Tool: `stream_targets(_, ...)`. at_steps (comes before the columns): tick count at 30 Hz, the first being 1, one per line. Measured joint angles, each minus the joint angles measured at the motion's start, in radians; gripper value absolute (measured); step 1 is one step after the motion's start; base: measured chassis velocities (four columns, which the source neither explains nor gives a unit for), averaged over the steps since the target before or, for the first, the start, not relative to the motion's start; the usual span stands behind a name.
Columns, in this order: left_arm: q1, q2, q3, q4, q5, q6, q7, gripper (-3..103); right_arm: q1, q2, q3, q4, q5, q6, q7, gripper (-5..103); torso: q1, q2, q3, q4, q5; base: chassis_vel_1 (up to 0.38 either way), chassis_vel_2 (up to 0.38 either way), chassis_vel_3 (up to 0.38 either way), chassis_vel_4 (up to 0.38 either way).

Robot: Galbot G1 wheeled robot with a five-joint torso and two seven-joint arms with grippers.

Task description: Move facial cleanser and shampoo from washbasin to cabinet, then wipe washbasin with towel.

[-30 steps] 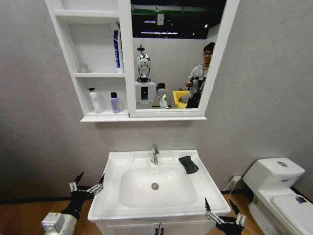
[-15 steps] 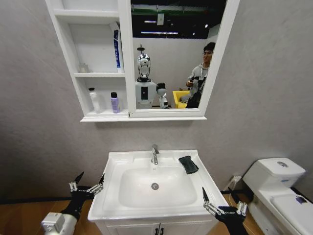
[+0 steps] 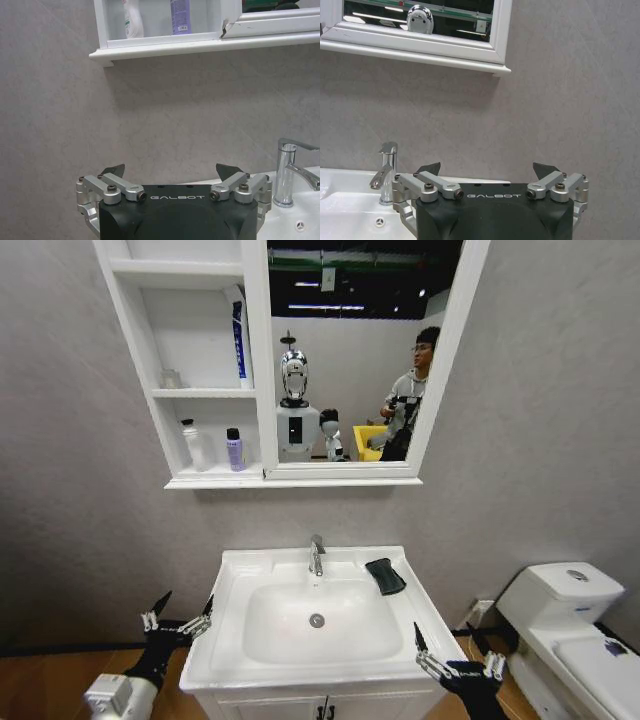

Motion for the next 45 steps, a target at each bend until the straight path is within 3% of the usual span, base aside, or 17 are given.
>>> stream_targets(19, 0.0, 0.0, 0.0, 0.0, 0.0, 0.0, 0.0, 100, 0.001, 0.0, 0.0, -0.003, 0.001, 0.0, 0.0, 100, 0.0, 0.0, 0.0, 0.0004, -0.0003, 0.121, -0.116, -0.112, 0.118)
stream_targets(37, 0.0, 0.0, 0.0, 0.0, 0.0, 0.0, 0.0, 100, 0.001, 0.0, 0.0, -0.004, 0.001, 0.001, -0.001, 100, 0.0, 0.0, 0.0, 0.0003, -0.0007, 0.33, -0.334, -0.315, 0.319)
stream_targets(38, 0.0, 0.0, 0.0, 0.0, 0.0, 0.0, 0.0, 100, 0.001, 0.0, 0.0, -0.004, 0.001, 0.001, -0.001, 100, 0.0, 0.0, 0.0, 0.0001, 0.0007, 0.404, -0.371, -0.365, 0.342)
stream_targets(42, 0.0, 0.0, 0.0, 0.0, 0.0, 0.0, 0.0, 100, 0.001, 0.0, 0.0, -0.004, 0.001, 0.002, -0.001, 100, 0.0, 0.0, 0.0, 0.0, -0.0007, 0.353, -0.359, -0.358, 0.355)
stream_targets(43, 0.0, 0.0, 0.0, 0.0, 0.0, 0.0, 0.0, 100, 0.001, 0.0, 0.0, -0.004, 0.001, 0.002, -0.001, 100, 0.0, 0.0, 0.0, 0.0003, 0.0012, 0.346, -0.342, -0.343, 0.337)
stream_targets(45, 0.0, 0.0, 0.0, 0.0, 0.0, 0.0, 0.0, 100, 0.001, 0.0, 0.0, -0.004, 0.001, 0.002, -0.001, 100, 0.0, 0.0, 0.0, -0.0002, 0.0008, 0.33, -0.342, -0.347, 0.347)
